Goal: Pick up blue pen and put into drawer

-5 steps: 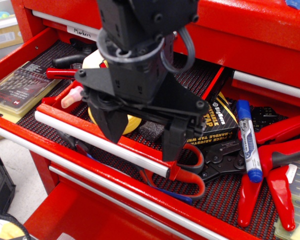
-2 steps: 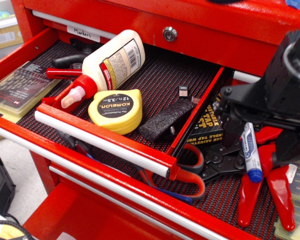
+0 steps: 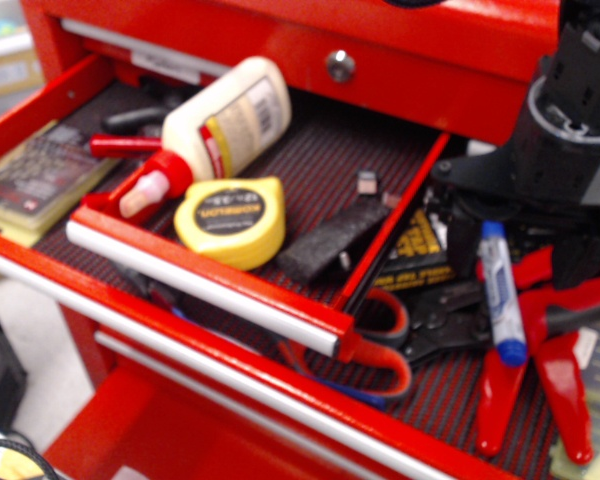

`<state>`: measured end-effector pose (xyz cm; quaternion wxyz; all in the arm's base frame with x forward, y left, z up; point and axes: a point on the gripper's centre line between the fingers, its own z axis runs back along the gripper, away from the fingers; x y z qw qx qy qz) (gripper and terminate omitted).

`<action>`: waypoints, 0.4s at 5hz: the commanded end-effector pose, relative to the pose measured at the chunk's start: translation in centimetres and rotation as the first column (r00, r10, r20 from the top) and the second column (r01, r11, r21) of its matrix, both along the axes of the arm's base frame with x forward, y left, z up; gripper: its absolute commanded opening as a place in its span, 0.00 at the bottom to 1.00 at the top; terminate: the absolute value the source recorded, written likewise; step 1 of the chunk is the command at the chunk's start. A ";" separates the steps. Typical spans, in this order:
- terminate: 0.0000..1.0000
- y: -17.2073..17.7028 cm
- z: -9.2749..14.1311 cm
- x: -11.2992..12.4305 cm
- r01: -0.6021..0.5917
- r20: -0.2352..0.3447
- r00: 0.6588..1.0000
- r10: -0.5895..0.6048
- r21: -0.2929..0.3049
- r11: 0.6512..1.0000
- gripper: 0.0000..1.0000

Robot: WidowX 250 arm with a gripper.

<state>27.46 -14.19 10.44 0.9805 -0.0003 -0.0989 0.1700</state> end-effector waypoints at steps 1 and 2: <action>0.00 0.5 -1.3 1.9 0.029 0.077 0.997 -0.024 -0.058 0.998 1.00; 0.00 0.5 -2.5 2.4 0.022 0.084 0.996 -0.014 -0.087 0.996 1.00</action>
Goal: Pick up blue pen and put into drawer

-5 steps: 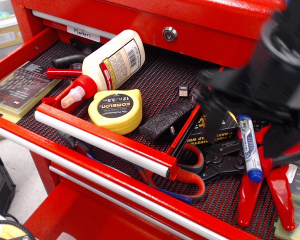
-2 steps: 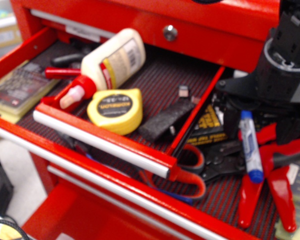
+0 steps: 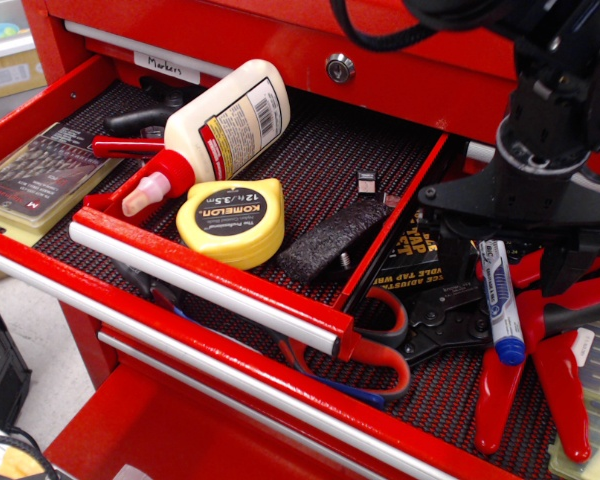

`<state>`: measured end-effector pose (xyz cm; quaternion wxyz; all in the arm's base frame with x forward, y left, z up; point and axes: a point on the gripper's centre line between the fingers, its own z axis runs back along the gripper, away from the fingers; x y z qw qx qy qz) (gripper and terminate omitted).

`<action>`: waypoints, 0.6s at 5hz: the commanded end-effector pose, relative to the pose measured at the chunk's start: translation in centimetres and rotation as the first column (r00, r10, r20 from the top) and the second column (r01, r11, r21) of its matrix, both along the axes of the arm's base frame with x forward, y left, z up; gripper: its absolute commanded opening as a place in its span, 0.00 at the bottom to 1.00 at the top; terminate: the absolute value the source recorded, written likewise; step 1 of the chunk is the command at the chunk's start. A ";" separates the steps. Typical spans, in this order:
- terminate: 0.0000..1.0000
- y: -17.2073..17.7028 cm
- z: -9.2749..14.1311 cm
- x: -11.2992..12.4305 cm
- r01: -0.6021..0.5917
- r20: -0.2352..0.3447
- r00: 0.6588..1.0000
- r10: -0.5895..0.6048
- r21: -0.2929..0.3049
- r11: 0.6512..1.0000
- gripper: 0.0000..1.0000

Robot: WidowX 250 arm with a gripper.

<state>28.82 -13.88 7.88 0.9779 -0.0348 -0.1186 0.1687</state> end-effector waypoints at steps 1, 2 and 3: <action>0.00 0.0 -1.3 1.3 -0.002 0.047 0.999 0.004 -0.054 0.999 1.00; 0.00 -0.4 -2.4 1.4 -0.056 0.041 0.997 0.060 -0.097 0.994 0.00; 0.00 -0.8 -2.4 1.0 -0.072 0.045 0.996 0.076 -0.085 0.994 0.00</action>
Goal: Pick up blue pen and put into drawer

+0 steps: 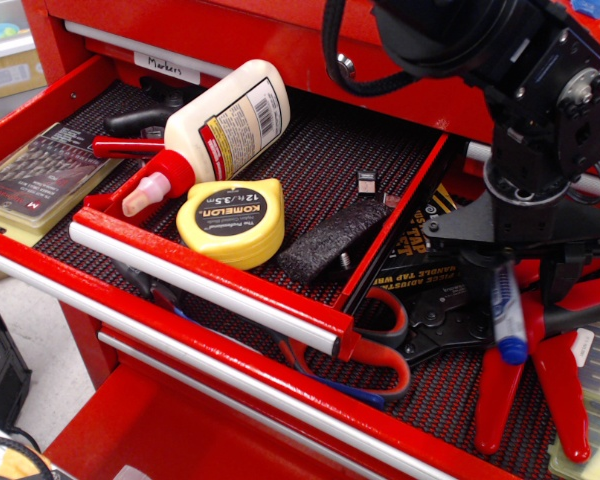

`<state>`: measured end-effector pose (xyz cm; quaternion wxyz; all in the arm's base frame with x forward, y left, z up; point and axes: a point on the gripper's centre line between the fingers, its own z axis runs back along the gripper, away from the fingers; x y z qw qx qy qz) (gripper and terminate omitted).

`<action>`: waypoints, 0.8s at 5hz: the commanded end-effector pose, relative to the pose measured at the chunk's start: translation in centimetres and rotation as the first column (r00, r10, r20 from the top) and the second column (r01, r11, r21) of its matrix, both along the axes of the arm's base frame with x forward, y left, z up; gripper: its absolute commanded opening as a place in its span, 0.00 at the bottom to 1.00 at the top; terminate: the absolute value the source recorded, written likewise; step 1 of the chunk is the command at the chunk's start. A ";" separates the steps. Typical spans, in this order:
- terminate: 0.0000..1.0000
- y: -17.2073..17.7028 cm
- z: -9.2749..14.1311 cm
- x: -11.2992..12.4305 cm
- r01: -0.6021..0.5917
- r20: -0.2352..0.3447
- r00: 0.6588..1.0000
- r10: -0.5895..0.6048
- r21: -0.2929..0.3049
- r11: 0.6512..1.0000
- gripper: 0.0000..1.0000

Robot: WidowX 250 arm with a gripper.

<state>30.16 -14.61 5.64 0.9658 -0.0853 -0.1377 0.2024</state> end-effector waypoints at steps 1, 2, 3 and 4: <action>0.00 -0.1 1.2 -0.7 -0.008 -0.048 0.999 0.007 -0.008 1.000 0.00; 0.00 -1.2 3.9 -1.4 -0.038 -0.095 0.995 0.038 0.009 0.999 0.00; 0.00 -2.4 6.9 -3.1 -0.146 -0.137 0.978 0.158 0.096 0.985 0.00; 0.00 -1.7 10.6 -5.1 -0.246 -0.124 0.950 0.285 0.262 0.933 0.00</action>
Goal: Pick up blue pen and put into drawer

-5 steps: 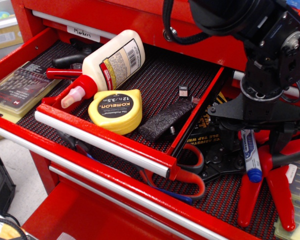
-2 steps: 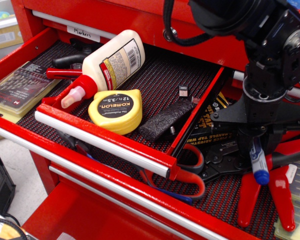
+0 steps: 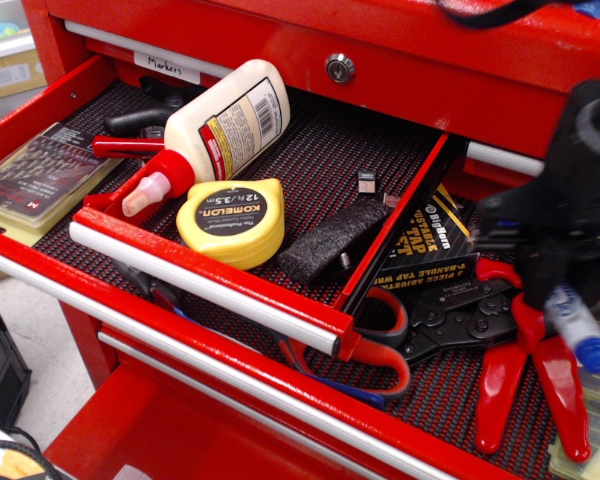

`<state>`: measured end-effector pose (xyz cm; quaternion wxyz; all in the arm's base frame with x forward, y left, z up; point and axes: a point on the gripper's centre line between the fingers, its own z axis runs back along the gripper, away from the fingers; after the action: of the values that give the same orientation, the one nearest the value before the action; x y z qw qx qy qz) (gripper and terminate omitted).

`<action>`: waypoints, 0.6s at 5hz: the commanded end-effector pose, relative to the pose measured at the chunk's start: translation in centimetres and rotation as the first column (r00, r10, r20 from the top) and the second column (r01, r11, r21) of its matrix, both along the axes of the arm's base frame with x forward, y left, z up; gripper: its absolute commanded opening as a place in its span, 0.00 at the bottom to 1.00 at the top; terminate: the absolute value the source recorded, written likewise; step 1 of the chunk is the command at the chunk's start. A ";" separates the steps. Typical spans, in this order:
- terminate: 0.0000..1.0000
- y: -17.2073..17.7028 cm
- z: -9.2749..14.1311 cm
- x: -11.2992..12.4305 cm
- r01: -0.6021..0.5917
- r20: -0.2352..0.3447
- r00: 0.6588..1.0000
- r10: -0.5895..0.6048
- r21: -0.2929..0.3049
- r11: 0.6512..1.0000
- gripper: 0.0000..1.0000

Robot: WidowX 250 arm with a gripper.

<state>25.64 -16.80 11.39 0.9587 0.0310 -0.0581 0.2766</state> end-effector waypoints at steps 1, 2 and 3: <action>0.00 4.0 7.3 -1.8 -0.128 0.080 0.991 0.111 0.253 0.959 0.00; 0.00 8.7 8.6 -0.8 -0.112 0.080 0.992 0.095 0.254 0.961 0.00; 0.00 11.6 8.4 0.5 -0.141 0.079 0.989 0.129 0.178 0.974 0.00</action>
<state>26.10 -4.36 18.31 0.9341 0.1177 -0.0923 0.3242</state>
